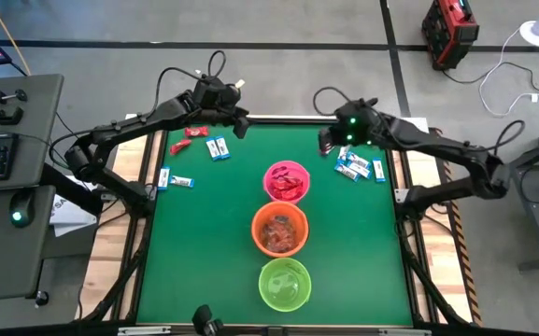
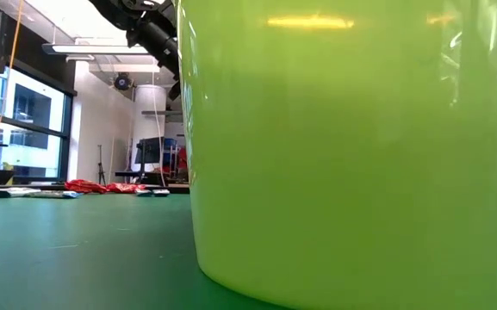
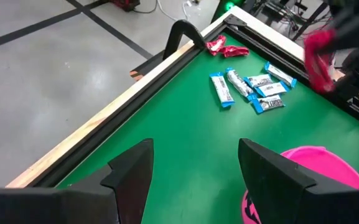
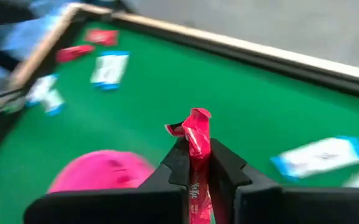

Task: Sort candy by brand, put in halloween buckets
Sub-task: Put the red chocolate into the pink bucket

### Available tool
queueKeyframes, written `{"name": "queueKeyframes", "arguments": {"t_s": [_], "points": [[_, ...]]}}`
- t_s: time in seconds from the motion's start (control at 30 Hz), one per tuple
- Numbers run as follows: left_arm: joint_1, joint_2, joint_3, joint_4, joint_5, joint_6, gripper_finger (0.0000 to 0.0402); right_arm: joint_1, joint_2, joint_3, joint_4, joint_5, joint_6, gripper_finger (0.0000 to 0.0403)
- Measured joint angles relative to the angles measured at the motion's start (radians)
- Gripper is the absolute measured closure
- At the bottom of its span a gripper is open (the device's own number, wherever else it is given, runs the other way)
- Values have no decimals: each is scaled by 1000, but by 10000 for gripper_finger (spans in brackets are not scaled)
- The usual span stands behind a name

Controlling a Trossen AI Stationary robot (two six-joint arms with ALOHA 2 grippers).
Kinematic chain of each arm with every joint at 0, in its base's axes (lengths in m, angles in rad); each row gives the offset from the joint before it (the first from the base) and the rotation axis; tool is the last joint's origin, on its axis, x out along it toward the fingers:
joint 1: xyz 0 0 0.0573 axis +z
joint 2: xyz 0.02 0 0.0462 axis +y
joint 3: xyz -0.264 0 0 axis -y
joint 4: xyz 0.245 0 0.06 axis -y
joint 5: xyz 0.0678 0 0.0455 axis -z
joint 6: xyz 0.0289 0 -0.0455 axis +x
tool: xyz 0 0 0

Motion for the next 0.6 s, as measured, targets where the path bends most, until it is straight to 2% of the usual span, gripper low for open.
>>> {"name": "queueKeyframes", "arguments": {"t_s": [0.3, 0.6], "points": [[0, 0, 0, 8, -1, -1, 177, 193, 74, 0, 192, -126, -122, 376], [0, 0, 0, 6, 0, -27, 177, 262, 133, 0, 224, -161, -153, 374]]}}
